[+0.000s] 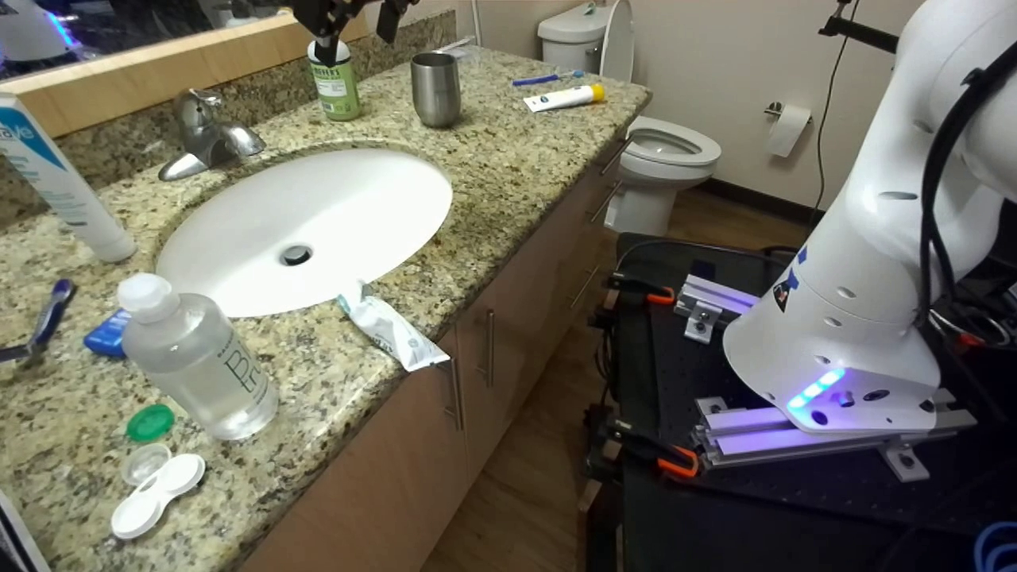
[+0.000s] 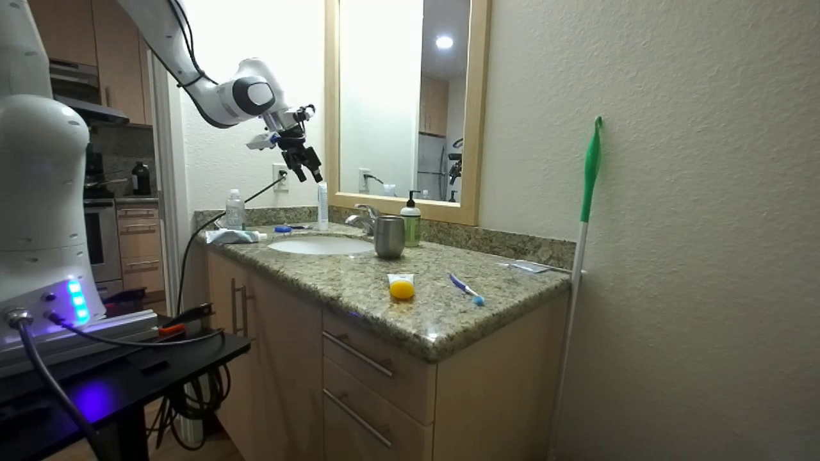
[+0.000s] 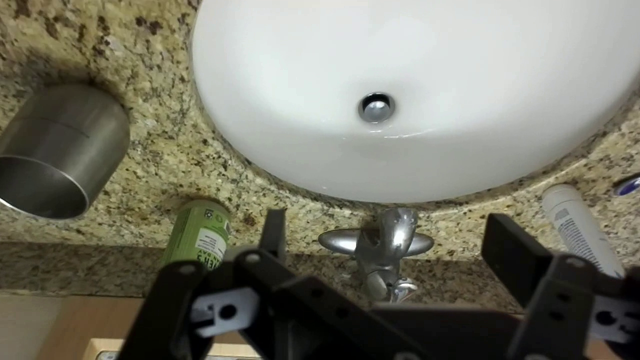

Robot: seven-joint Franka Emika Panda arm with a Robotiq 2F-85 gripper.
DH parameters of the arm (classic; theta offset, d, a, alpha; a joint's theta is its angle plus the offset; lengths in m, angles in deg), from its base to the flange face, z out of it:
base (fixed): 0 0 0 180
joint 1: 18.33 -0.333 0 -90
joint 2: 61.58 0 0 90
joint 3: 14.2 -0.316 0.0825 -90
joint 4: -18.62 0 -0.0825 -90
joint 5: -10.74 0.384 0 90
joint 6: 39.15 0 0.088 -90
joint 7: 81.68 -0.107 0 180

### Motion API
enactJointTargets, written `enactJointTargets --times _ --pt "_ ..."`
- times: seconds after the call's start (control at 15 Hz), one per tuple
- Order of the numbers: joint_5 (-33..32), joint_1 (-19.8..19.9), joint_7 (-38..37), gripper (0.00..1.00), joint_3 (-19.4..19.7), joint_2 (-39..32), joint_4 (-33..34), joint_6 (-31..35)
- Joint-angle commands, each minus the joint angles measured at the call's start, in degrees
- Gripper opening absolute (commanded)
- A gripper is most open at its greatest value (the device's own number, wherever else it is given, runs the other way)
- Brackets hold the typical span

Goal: Open the faucet

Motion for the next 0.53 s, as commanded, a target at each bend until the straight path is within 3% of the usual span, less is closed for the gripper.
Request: enactJointTargets --times 0.0,0.07,0.13,0.2,0.47 --pt "-1.66 3.15 0.22 1.00 0.46 -8.18 7.11 3.13" --pt "-5.03 1.90 -7.94 1.00 -2.35 -13.52 13.88 1.84" --pt "-7.77 1.89 -10.88 1.00 -2.39 -15.12 15.68 1.71" --pt "-4.49 1.94 -5.15 1.00 -0.42 -8.32 8.74 1.64" --pt "-6.81 1.28 -10.43 1.00 -2.30 -14.96 15.14 1.63"
